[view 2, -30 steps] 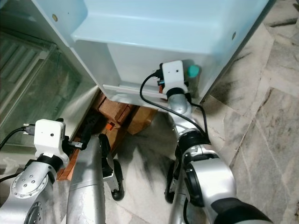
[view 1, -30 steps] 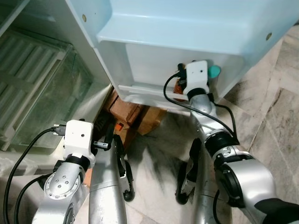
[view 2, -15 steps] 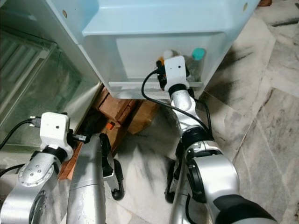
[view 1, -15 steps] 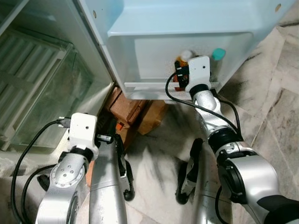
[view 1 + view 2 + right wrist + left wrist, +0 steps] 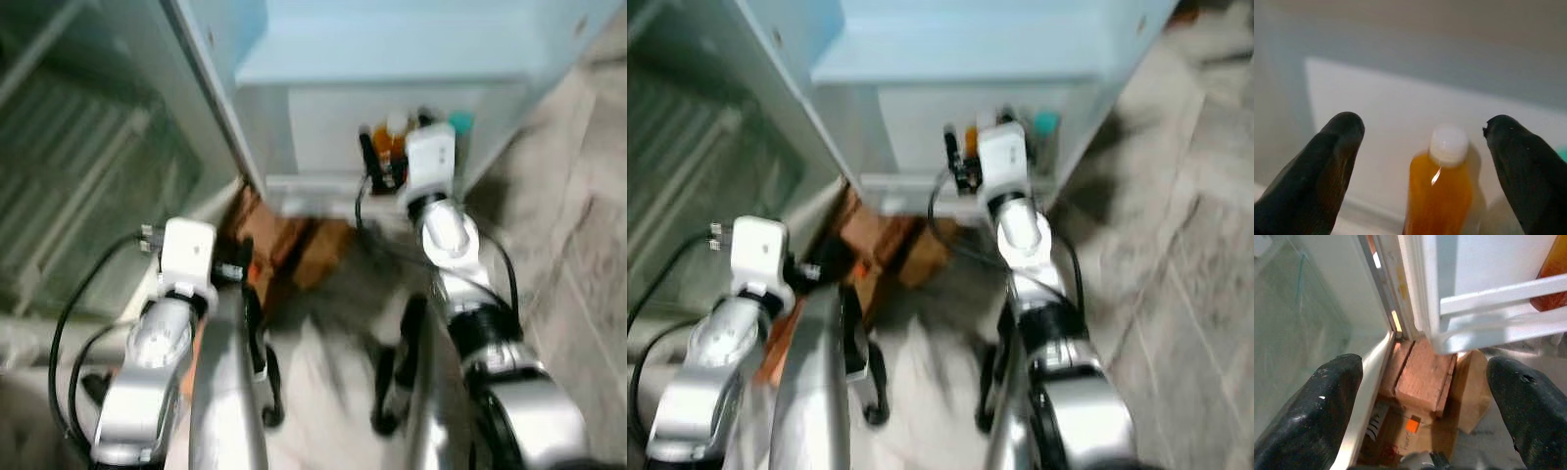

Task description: Restocking fridge

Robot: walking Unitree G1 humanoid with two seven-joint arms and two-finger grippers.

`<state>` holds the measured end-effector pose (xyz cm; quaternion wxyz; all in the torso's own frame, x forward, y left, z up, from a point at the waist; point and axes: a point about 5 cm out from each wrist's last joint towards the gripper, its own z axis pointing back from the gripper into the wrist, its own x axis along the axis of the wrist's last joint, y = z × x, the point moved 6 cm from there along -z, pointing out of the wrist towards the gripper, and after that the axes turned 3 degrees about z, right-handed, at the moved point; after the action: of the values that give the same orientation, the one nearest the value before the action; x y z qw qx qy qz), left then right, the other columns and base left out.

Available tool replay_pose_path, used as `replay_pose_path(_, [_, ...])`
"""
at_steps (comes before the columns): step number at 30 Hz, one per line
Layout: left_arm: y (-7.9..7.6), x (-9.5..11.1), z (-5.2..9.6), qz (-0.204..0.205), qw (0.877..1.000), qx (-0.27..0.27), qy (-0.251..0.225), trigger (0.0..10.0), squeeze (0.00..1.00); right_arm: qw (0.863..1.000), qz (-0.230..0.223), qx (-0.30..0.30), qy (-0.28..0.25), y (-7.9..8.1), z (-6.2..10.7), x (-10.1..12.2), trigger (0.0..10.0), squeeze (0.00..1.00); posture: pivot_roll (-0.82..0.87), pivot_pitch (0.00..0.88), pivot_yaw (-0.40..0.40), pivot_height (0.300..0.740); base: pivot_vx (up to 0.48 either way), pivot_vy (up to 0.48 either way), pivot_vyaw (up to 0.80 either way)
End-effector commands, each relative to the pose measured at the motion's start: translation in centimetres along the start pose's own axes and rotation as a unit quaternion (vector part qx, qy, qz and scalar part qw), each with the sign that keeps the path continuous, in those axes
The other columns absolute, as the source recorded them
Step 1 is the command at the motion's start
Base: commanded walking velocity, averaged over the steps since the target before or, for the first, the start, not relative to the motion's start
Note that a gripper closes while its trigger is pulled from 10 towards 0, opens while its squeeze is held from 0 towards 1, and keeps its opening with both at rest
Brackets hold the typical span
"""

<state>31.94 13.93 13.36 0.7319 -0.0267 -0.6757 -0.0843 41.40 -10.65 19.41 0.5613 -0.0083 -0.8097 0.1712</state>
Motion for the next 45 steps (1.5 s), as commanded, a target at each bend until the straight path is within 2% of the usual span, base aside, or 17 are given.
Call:
replay_pose_path(1, [0.4, -1.1, 0.2, -0.003, 1.000, 0.006, 0.012, 10.0, 0.00, 1.000, -0.014, 0.016, -0.013, 1.0, 1.1, 0.6, 10.0, 1.00, 0.10, 0.136, 0.074, 0.526, 0.000, 0.000, 0.00])
replay_pose_path(2, [0.4, -1.8, 0.5, -0.002, 1.000, 0.007, 0.013, 10.0, 0.00, 0.999, -0.039, 0.019, -0.005, 2.0, 4.0, 0.0, 10.0, 0.98, 0.09, 0.101, 0.069, 0.526, 0.000, 0.000, 0.00])
replay_pose_path(3, [0.3, -2.1, 0.6, -0.002, 1.000, 0.007, 0.014, 10.0, 0.00, 0.999, -0.049, 0.015, 0.004, 2.3, 5.4, -0.5, 10.0, 0.58, 0.09, 0.078, 0.065, 0.526, 0.000, 0.000, 0.00])
replay_pose_path(4, [0.2, -2.3, 0.7, 0.000, 1.000, 0.010, 0.013, 10.0, 0.00, 0.998, -0.064, 0.009, 0.022, 2.7, 7.2, -1.2, 10.0, 0.00, 0.09, 0.059, 0.063, 0.526, 0.000, 0.000, 0.00])
replay_pose_path(7, [-0.2, -2.6, 0.8, 0.002, 1.000, 0.010, 0.009, 10.0, 0.00, 0.997, -0.072, -0.008, 0.040, 3.1, 9.5, -2.1, 10.0, 0.00, 0.08, 0.006, 0.063, 0.526, 0.000, 0.000, 0.00])
replay_pose_path(8, [-0.2, -3.0, 0.7, 0.002, 1.000, 0.011, 0.008, 10.0, 0.00, 0.997, -0.056, -0.017, 0.044, 3.2, 10.5, -2.4, 10.0, 0.00, 0.07, 0.000, 0.063, 0.526, 0.000, 0.000, 0.00])
replay_pose_path(9, [-0.2, -3.0, 0.7, 0.002, 1.000, 0.011, 0.008, 10.0, 0.00, 0.997, -0.056, -0.017, 0.044, 3.2, 10.5, -2.4, 10.0, 0.00, 0.07, 0.000, 0.063, 0.526, 0.000, 0.000, 0.00])
replay_pose_path(10, [0.0, -3.5, 0.6, 0.000, 1.000, 0.014, 0.008, 10.0, 0.00, 0.997, -0.043, -0.031, 0.051, 3.0, 11.4, -2.6, 10.0, 0.00, 0.06, 0.000, 0.070, 0.526, 0.000, 0.000, 0.00])
replay_pose_path(14, [0.0, -4.4, -0.1, -0.003, 1.000, 0.013, 0.009, 10.0, 0.00, 0.993, -0.067, -0.061, 0.081, 1.9, 12.4, -3.2, 10.0, 0.00, 0.03, 0.000, 0.080, 0.526, 0.000, 0.000, 0.00])
replay_pose_path(17, [-0.4, -3.9, -1.1, -0.008, 1.000, 0.002, -0.001, 10.0, 0.00, 0.989, -0.091, -0.082, 0.086, 0.8, 11.7, -3.1, 10.0, 0.00, 0.03, 0.000, 0.075, 0.545, 0.000, 0.000, 0.00])
replay_pose_path(22, [0.4, -2.2, -2.3, -0.012, 1.000, 0.006, -0.026, 10.0, 0.00, 0.991, -0.090, -0.063, 0.073, 1.1, 10.1, -2.3, 10.0, 0.00, 0.04, 0.000, 0.053, 0.575, 0.000, 0.000, 0.00])
replay_pose_path(26, [1.5, -3.1, -2.0, -0.014, 0.999, 0.030, -0.021, 10.0, 0.00, 0.991, -0.095, -0.050, 0.078, 1.6, 9.7, -2.2, 10.0, 0.00, 0.06, 0.000, 0.039, 0.605, 0.000, 0.000, 0.00])
replay_pose_path(34, [0.6, -3.5, -1.6, -0.006, 0.999, 0.028, -0.020, 10.0, 0.00, 0.990, -0.102, -0.039, 0.086, 1.8, 9.3, -2.4, 10.0, 0.00, 0.07, 0.000, 0.023, 0.654, 0.000, 0.000, 0.00])
replay_pose_path(39, [1.1, -3.2, -1.7, -0.006, 0.999, 0.033, -0.026, 10.0, 0.00, 0.991, -0.103, -0.041, 0.077, 1.6, 8.6, -2.0, 10.0, 0.00, 0.08, 0.000, 0.023, 0.679, 0.000, 0.000, 0.00])
replay_pose_path(42, [1.7, -3.0, -1.8, -0.006, 0.999, 0.044, -0.030, 10.0, 0.00, 0.991, -0.103, -0.043, 0.080, 1.6, 8.7, -2.1, 10.0, 0.00, 0.07, 0.000, 0.020, 0.693, 0.000, 0.000, 0.00])
replay_pose_path(45, [1.7, -2.5, -1.9, -0.004, 0.998, 0.047, -0.039, 10.0, 0.00, 0.991, -0.100, -0.042, 0.075, 1.5, 8.7, -1.8, 10.0, 0.00, 0.06, 0.000, 0.024, 0.713, 0.000, 0.000, 0.00])
